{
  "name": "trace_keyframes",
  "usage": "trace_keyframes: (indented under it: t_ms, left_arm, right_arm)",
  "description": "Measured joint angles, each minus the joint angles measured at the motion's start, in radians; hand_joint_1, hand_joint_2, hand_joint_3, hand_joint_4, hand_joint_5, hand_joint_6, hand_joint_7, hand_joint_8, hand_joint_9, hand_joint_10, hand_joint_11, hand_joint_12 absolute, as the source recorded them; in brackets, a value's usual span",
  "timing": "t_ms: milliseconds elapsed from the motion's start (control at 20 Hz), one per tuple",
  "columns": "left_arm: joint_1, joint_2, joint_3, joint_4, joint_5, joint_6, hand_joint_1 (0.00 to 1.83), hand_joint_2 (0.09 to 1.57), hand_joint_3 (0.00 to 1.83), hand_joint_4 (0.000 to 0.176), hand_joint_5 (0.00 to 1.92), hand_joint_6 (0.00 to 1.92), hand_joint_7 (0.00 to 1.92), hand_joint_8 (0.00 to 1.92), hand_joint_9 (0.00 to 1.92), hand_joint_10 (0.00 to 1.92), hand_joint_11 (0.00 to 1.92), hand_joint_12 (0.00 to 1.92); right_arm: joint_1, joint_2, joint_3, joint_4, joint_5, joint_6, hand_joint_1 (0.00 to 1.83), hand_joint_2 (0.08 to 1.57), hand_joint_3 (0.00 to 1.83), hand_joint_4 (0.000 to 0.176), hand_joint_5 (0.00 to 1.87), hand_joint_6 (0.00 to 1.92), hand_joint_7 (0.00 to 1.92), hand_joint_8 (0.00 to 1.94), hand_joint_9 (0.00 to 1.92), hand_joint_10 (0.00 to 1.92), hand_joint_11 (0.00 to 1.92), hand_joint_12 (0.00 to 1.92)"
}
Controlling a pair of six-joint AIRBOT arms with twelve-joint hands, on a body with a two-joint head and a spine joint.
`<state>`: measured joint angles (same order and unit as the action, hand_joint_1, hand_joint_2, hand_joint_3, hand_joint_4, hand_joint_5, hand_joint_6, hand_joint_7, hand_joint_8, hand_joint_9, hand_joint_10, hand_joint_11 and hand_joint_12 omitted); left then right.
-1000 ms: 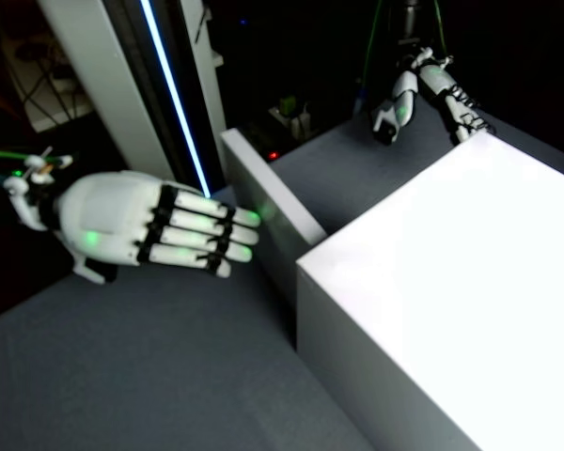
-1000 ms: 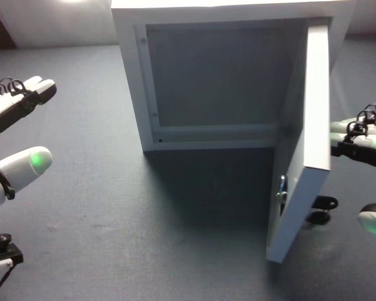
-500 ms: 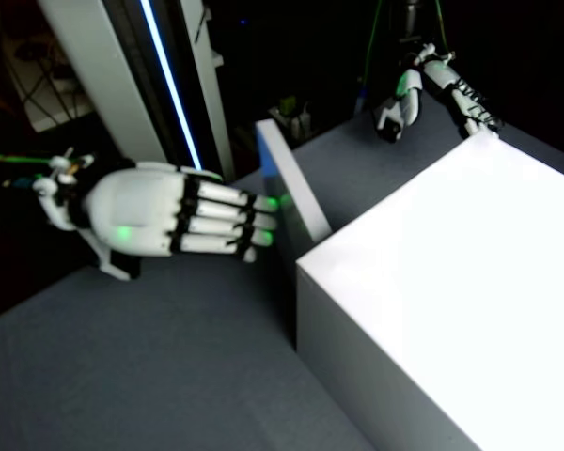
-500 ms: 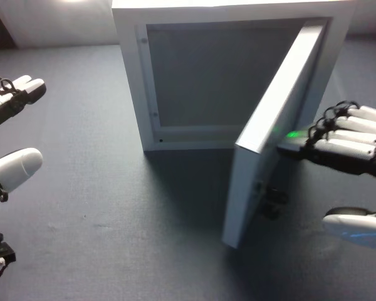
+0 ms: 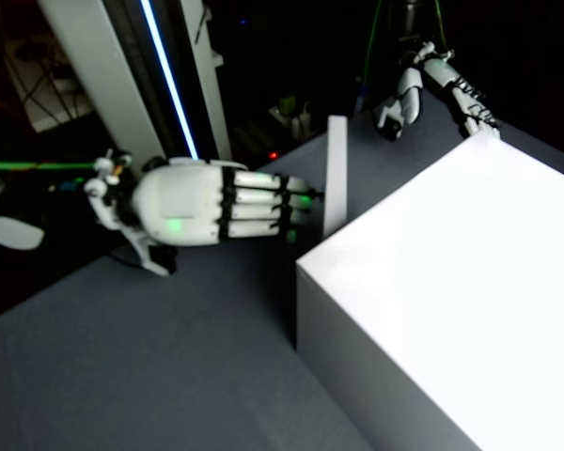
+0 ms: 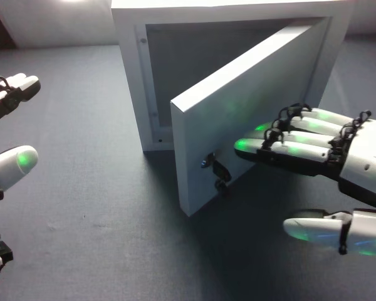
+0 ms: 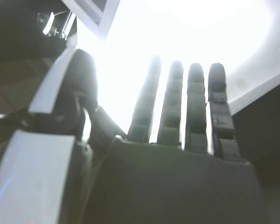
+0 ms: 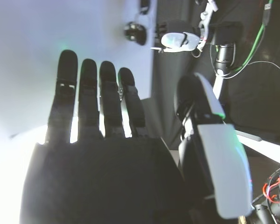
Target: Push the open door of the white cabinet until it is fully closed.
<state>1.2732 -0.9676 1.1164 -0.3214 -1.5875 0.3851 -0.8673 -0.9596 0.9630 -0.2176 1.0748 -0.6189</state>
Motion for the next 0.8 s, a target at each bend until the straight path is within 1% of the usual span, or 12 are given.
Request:
trace_keyframes:
  t_ms: [100,150,250,300,350,450,500,600,650,700,750,800]
  left_arm:
    - [0.004,0.0,-0.004,-0.009,-0.001,0.0,0.21,1.4,0.0,0.0,0.16,0.0,0.1,0.0,0.09,0.0,0.0,0.4]
    - [0.01,0.0,-0.005,-0.01,-0.005,0.0,0.2,1.4,0.0,0.0,0.16,0.0,0.1,0.0,0.09,0.0,0.0,0.37]
    - [0.013,0.0,-0.008,-0.014,-0.008,0.0,0.19,1.39,0.0,0.0,0.15,0.0,0.09,0.0,0.08,0.0,0.0,0.34]
    - [0.014,0.0,-0.008,-0.014,-0.01,0.0,0.17,1.39,0.0,0.0,0.15,0.0,0.1,0.0,0.08,0.0,0.0,0.33]
    - [0.015,0.0,-0.008,-0.016,-0.013,0.0,0.15,1.39,0.0,0.0,0.16,0.0,0.1,0.0,0.08,0.0,0.0,0.4]
    - [0.015,0.0,-0.008,-0.022,-0.016,0.0,0.15,1.39,0.0,0.0,0.15,0.0,0.1,0.0,0.08,0.0,0.0,0.43]
    - [0.015,0.0,-0.008,-0.022,-0.017,0.0,0.17,1.39,0.0,0.0,0.15,0.0,0.09,0.0,0.08,0.0,0.0,0.48]
    - [0.015,0.0,-0.008,-0.021,-0.019,0.0,0.18,1.39,0.0,0.0,0.16,0.0,0.09,0.0,0.09,0.0,0.0,0.51]
    - [0.015,0.0,-0.008,-0.022,-0.019,0.0,0.16,1.39,0.0,0.0,0.14,0.01,0.09,0.0,0.08,0.0,0.0,0.43]
    - [0.015,0.0,-0.008,-0.021,-0.019,0.0,0.16,1.39,0.0,0.0,0.14,0.01,0.09,0.0,0.08,0.0,0.0,0.43]
    - [0.015,0.0,-0.008,-0.022,-0.02,0.0,0.15,1.4,0.0,0.0,0.15,0.01,0.09,0.0,0.09,0.0,0.0,0.39]
    - [0.015,0.0,-0.008,-0.023,-0.02,0.001,0.2,1.4,0.0,0.0,0.17,0.01,0.1,0.0,0.09,0.0,0.0,0.48]
  right_arm:
    - [0.021,-0.018,0.015,-0.004,-0.014,0.003,0.44,1.32,0.0,0.0,0.16,0.0,0.19,0.0,0.11,0.21,0.0,0.9]
    - [0.042,-0.043,0.029,-0.008,-0.02,0.003,0.47,1.32,0.0,0.0,0.19,0.0,0.17,0.0,0.13,0.12,0.0,0.81]
    - [0.058,-0.061,0.038,-0.012,-0.027,0.005,0.54,1.32,0.0,0.0,0.2,0.01,0.18,0.0,0.13,0.1,0.0,0.79]
    - [0.068,-0.073,0.044,-0.019,-0.034,0.006,0.47,1.32,0.0,0.0,0.19,0.0,0.19,0.0,0.16,0.09,0.0,0.87]
    - [0.084,-0.085,0.052,-0.03,-0.048,0.006,0.43,1.34,0.0,0.0,0.14,0.01,0.17,0.0,0.14,0.05,0.0,0.58]
    - [0.101,-0.104,0.064,-0.034,-0.067,0.008,0.53,1.31,0.0,0.0,0.11,0.01,0.17,0.0,0.14,0.04,0.0,0.54]
    - [0.109,-0.117,0.073,-0.034,-0.077,0.009,0.46,1.29,0.0,0.0,0.1,0.0,0.2,0.0,0.19,0.03,0.0,0.75]
    - [0.129,-0.137,0.092,-0.03,-0.098,0.008,0.52,1.28,0.0,0.0,0.12,0.01,0.17,0.0,0.17,0.02,0.0,0.77]
    - [0.142,-0.151,0.102,-0.027,-0.114,0.008,0.57,1.28,0.0,0.0,0.14,0.0,0.09,0.0,0.09,0.01,0.0,0.45]
    - [0.148,-0.16,0.109,-0.028,-0.121,0.01,0.57,1.28,0.0,0.0,0.14,0.0,0.09,0.0,0.09,0.01,0.0,0.45]
    - [0.155,-0.169,0.116,-0.035,-0.132,0.009,0.47,1.3,0.01,0.0,0.12,0.0,0.08,0.0,0.08,0.0,0.0,0.44]
    - [0.163,-0.177,0.124,-0.035,-0.147,0.008,0.26,1.35,0.0,0.0,0.01,0.0,0.0,0.0,0.01,0.0,0.0,0.36]
